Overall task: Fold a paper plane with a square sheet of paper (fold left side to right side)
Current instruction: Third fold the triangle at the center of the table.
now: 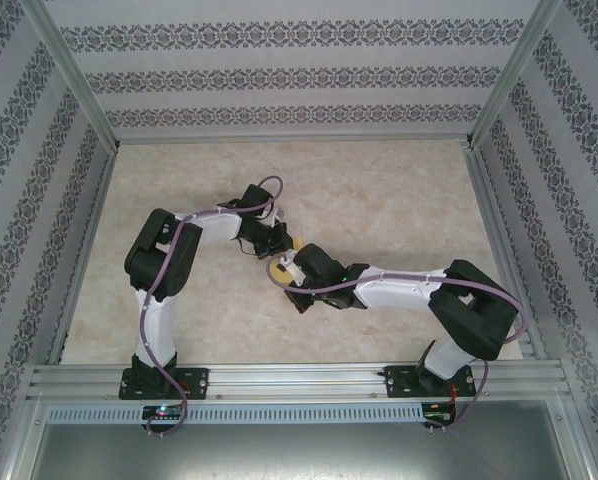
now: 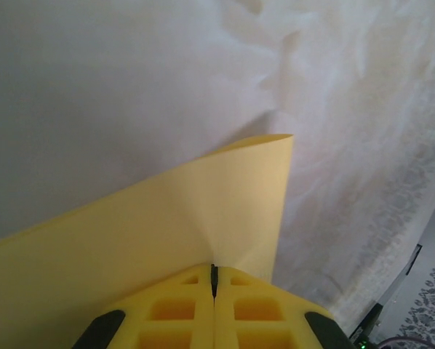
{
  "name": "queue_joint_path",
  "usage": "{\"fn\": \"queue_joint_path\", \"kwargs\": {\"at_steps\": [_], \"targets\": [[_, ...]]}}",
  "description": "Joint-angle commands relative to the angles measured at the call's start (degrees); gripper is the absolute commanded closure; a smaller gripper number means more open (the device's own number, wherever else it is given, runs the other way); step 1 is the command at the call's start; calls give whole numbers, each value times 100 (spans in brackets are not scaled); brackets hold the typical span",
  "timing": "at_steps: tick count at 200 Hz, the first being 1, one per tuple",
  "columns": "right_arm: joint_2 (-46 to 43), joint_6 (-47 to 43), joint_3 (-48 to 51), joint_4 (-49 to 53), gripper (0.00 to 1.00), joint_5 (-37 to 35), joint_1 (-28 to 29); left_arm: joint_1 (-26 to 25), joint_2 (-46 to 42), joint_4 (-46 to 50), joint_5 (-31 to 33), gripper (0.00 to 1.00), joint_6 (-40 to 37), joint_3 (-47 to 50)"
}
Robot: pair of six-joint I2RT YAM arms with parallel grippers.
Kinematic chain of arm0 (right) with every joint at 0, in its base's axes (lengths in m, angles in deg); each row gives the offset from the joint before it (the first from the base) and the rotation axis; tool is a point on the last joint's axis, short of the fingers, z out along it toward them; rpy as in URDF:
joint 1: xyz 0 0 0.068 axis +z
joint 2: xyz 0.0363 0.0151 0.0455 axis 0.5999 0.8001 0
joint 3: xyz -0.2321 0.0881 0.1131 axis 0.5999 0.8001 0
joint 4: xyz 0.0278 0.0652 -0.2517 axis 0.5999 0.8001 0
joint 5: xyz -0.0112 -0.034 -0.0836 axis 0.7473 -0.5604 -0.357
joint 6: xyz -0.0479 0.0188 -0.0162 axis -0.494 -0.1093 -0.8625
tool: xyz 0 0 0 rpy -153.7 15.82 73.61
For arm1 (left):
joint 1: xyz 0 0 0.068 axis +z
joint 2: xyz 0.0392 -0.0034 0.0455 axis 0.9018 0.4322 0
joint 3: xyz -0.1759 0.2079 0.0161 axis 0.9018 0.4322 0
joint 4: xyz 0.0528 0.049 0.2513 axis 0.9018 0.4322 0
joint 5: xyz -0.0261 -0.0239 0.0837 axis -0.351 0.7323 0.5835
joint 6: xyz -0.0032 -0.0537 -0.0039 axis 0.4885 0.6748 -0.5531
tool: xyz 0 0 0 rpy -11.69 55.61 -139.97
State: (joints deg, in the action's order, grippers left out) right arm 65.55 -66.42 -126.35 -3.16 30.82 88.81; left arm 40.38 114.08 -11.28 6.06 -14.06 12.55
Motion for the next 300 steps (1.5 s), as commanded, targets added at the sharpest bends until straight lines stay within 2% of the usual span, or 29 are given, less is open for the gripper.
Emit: {"fn": "queue_joint_path", "kwargs": {"at_steps": [1,34,98,300], "targets": [[72,228,-134,-65,100,294,-178,-75,133,290,-5,94,-279,-88],[180,276,-378,344,100,195,-421,-100,147,323,60,95,-317,-48],[418,469,-470,528,100,194,-848,-152,125,339,90,96,-293,-69],[821,558,-531,300,100,434,-942,-174,90,295,111,96,-237,-13]]}}
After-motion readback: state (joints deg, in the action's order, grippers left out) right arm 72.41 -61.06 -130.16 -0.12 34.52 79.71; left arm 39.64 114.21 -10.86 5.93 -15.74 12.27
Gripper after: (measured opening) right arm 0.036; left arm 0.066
